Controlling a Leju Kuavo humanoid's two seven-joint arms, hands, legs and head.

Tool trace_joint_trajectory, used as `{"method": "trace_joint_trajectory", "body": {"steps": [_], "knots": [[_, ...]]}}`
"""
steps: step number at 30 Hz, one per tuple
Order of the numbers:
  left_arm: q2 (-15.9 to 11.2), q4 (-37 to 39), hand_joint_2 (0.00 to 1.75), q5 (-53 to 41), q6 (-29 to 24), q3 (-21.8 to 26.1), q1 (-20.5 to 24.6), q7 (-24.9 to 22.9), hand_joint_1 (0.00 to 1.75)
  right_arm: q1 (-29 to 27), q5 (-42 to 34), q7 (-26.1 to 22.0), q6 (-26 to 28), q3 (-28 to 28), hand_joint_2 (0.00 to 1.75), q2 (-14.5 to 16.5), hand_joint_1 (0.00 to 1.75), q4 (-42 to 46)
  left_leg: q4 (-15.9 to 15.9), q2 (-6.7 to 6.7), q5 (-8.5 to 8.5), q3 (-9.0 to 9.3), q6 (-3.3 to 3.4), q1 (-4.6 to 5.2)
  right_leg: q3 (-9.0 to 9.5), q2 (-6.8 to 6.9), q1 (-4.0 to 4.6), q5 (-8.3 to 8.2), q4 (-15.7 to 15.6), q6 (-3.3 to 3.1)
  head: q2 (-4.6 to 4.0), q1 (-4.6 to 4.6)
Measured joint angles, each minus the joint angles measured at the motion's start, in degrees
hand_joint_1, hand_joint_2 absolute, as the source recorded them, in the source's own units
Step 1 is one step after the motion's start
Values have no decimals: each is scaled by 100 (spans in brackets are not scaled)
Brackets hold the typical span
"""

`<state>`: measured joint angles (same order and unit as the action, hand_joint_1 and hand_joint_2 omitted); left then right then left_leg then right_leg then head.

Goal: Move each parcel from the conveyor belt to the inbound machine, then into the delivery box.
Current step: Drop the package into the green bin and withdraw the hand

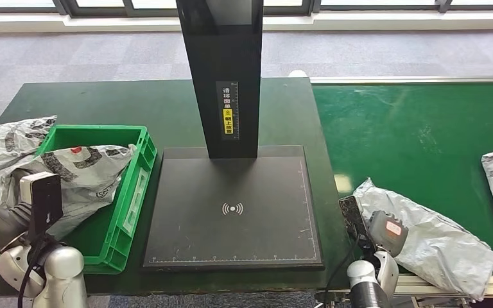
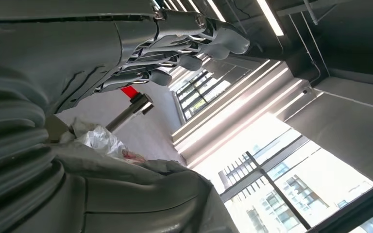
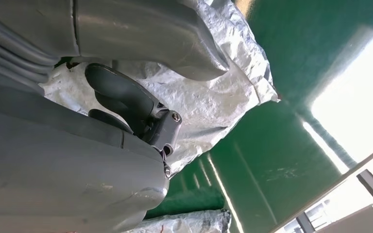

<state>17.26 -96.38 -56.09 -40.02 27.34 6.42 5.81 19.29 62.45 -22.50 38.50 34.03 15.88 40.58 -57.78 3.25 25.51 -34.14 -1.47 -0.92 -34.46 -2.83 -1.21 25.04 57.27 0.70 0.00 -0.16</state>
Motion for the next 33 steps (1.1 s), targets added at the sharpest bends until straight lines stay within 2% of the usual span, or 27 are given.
{"method": "trace_joint_trajectory", "body": {"steps": [3, 6, 23, 24, 25, 27, 28, 29, 33], "knots": [[-1, -13, 0, 595, 0, 80, -17, 557, 0, -27, -99, 53, 23, -11, 0, 5, 175, 24, 0, 0, 0, 1, 0, 0, 0, -1, 0, 0, 0, 0, 0, -1], [-1, -17, 0, 697, 0, 170, -35, 710, 0, -67, -202, 90, 51, -44, 0, 3, 175, 45, 0, 0, 0, 2, 0, 0, -1, -1, 0, 0, 0, 0, 0, -2], [-1, -39, 0, 444, 0, 227, -45, 403, 0, -367, -255, 338, 22, -78, 0, 3, 175, 482, 0, -1, 0, 2, 0, 0, -1, -1, 0, 0, 0, 0, 0, -1], [-1, -45, 0, 488, 0, 227, -45, 430, 0, -380, -180, 396, 36, -79, 0, 3, 159, 511, 0, -1, 0, 2, 0, 0, -1, -1, 0, 0, 0, 0, 0, -1], [-1, -57, 0, 571, 0, 227, -46, 485, 0, -397, -54, 476, 58, -79, 0, 4, 121, 553, 0, -1, 0, 2, 0, 0, -1, -1, 0, 0, 0, 0, 0, -1], [-1, -98, 87, 887, 0, 226, -52, 708, 0, -456, 340, 646, 107, -79, 0, 16, 34, 716, 0, -1, 0, 1, 0, 0, -1, -1, 0, 0, 0, 0, 0, -1], [-1, -116, 131, 1173, 0, 216, -56, 914, 0, -499, 552, 663, 121, -76, 0, 36, 6, 869, 0, -1, 0, 2, 0, 1, -2, -1, -1, 0, -1, 0, 0, -1], [-1, -124, 175, 1589, 0, 180, -65, 1203, 0, -544, 708, 603, 130, -66, 0, 69, 0, 1077, 0, -1, 0, 2, 0, 1, -4, -1, -1, 0, -1, 0, 0, -2], [-20, -64, 175, 3408, 32, -451, -155, 2411, 0, -626, 765, 100, 150, -15, 0, 209, 0, 1944, -1, 1, 0, 1, 1, 2, -4, -1, -2, 0, -4, 1, 0, -1]]}}
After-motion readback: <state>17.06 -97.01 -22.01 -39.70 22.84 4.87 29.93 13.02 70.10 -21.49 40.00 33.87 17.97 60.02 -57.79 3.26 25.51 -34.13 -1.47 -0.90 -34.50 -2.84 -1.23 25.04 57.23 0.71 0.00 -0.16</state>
